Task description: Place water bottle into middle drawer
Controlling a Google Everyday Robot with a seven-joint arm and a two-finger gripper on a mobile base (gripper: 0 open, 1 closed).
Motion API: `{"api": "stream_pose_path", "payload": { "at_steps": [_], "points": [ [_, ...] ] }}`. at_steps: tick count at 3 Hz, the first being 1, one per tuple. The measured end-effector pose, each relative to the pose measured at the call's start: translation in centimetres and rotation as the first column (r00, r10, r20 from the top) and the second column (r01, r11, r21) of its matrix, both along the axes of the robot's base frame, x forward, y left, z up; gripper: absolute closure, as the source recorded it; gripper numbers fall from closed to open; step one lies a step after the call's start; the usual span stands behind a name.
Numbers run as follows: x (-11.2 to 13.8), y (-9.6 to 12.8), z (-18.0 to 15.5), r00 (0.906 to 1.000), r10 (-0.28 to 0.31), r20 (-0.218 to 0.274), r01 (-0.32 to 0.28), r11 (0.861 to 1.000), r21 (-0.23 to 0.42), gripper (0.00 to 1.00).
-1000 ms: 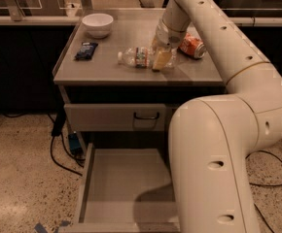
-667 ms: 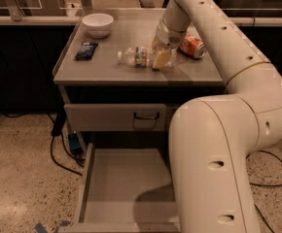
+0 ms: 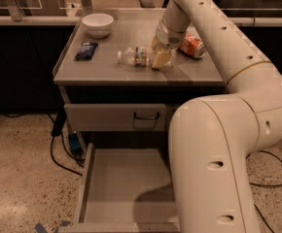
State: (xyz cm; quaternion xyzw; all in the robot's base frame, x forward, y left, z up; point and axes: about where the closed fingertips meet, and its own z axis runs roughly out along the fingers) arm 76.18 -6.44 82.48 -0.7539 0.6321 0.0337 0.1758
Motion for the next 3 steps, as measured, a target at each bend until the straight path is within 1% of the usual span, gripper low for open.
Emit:
{"api": "stream_pose_path", "payload": {
  "at_steps": [1,2,3],
  "points": [
    [-3.0,-2.0,3.1,0.9981,0.054,0.03,-0.053,0.999,-0.009,1.0],
    [-8.4,-3.6,8.5,0.9892,0.123,0.079,-0.125,0.992,0.013,1.0],
    [-14.3,-5.1,12.4,0.9803,0.149,0.13,-0.152,0.988,0.014,1.0]
  ]
}}
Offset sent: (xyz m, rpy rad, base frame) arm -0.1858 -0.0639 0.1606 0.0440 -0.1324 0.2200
